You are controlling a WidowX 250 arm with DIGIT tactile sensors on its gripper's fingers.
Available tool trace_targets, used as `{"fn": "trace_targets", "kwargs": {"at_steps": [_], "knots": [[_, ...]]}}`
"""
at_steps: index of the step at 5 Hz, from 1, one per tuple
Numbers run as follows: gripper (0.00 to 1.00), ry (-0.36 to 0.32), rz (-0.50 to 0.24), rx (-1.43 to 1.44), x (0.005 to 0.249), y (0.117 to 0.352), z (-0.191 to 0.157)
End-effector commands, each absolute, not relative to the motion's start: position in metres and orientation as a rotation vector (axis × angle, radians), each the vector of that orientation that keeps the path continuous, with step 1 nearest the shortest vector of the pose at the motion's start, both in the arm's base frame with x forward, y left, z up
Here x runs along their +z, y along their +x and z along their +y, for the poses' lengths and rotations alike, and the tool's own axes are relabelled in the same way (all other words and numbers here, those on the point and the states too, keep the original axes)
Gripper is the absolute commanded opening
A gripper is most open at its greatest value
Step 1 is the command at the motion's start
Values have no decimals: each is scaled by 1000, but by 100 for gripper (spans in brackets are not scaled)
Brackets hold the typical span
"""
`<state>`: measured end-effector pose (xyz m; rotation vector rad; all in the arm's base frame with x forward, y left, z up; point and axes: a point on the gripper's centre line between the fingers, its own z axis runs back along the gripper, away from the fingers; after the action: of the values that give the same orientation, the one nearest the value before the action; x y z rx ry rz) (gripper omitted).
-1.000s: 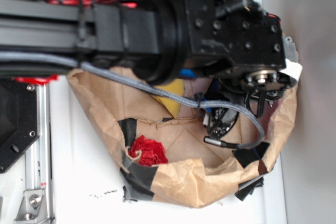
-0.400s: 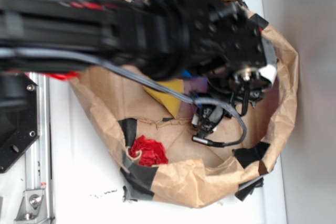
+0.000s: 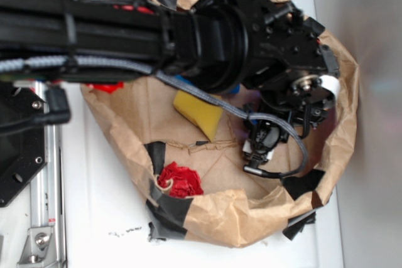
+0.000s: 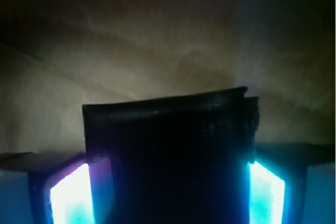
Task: Grab the black box.
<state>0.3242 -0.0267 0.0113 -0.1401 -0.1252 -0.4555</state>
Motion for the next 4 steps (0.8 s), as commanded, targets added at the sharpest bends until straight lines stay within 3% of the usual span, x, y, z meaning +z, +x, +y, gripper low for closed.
{"fn": "trace_targets", "kwargs": {"at_steps": [1,2,3,4], "knots": [[0,-85,-171,-391,64,316,-22],[0,11,-210,-283,114,304,-12],[0,7,-211,-215,164,294,-6],[0,-40,-152,-194,205,293,-7]]}}
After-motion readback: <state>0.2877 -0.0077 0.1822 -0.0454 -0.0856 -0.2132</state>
